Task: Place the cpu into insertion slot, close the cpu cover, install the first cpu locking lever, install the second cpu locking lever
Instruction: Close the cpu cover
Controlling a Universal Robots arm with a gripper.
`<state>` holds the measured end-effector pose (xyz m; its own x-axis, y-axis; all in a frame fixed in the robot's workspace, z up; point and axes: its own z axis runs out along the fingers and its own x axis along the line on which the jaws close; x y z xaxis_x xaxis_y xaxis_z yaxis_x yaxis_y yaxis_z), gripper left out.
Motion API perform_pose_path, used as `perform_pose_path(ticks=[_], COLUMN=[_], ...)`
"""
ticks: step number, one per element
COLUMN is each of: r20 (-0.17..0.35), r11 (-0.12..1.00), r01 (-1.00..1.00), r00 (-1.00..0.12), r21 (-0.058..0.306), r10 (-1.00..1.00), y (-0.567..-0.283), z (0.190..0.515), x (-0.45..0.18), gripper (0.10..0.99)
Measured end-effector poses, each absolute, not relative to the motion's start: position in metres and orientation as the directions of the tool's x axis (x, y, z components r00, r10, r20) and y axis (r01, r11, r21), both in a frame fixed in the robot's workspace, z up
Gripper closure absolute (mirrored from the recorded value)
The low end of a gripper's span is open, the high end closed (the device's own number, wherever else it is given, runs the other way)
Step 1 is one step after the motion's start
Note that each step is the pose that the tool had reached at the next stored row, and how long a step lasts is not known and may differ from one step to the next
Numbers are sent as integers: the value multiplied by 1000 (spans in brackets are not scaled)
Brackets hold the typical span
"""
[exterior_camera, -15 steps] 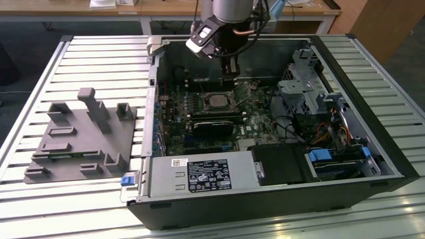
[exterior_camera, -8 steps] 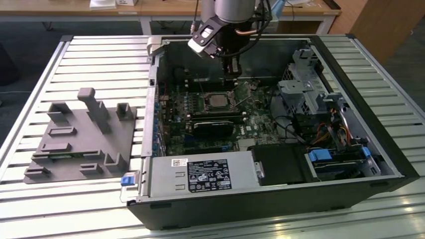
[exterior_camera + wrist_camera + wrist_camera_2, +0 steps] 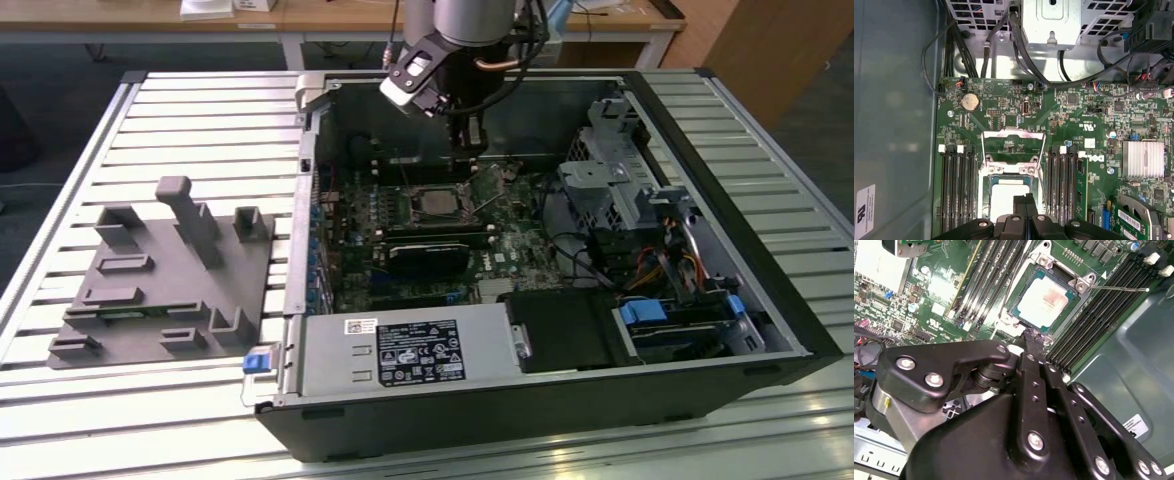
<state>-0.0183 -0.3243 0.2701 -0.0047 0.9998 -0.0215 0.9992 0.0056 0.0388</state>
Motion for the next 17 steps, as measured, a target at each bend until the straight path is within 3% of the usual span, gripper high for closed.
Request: perform_pose_path(ticks=[17], r20=[-22], r11=[6], r01=[999], r00=[-5], r21=[39], r10=[1000], y=[-324], z=[270], x=[-10], gripper=[980])
